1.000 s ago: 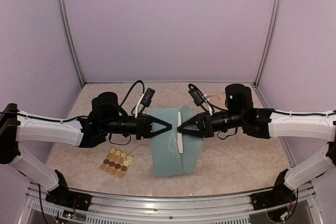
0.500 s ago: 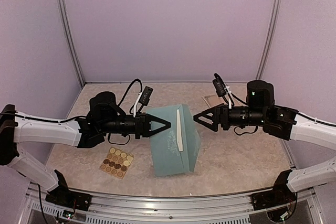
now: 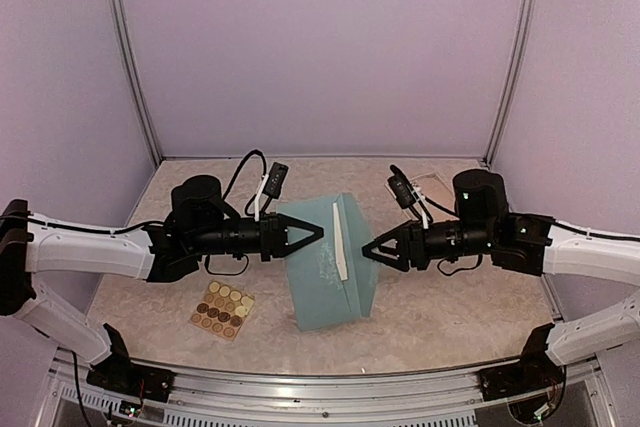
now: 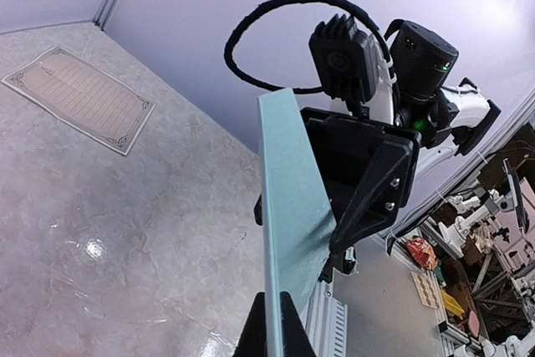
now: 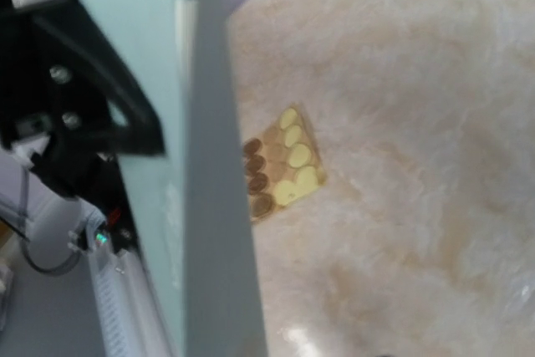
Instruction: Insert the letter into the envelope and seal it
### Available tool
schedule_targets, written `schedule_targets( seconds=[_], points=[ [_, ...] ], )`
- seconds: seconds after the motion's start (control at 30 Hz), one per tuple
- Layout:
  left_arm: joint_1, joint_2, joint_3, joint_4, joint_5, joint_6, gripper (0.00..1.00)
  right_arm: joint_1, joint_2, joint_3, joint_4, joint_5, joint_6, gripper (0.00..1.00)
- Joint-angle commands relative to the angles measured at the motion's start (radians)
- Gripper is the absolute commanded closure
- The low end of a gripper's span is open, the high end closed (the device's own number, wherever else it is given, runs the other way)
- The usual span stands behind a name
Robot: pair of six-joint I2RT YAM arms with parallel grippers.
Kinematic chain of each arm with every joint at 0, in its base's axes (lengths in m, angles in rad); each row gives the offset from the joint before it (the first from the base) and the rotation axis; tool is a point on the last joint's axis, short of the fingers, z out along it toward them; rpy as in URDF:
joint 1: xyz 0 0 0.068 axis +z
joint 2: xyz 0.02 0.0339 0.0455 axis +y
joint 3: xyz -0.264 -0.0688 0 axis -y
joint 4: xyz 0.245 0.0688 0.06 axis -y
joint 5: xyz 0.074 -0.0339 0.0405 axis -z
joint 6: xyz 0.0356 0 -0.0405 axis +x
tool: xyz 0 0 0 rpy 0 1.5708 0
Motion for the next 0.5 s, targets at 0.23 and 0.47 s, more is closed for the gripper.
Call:
schedule_targets(
  seconds=[0.23,0.47],
  points=[
    [0.005,0.006,-0.006,-0.054,-0.118,-0.030,0.78,0.013,0.131,-0.009,0.015,0.144,0.120,1.00],
    [0.025,-0.018,-0.017,-0.203,-0.349,-0.045,0.45,0.007,0.230,-0.004,-0.026,0.274,0.178,1.00]
  ],
)
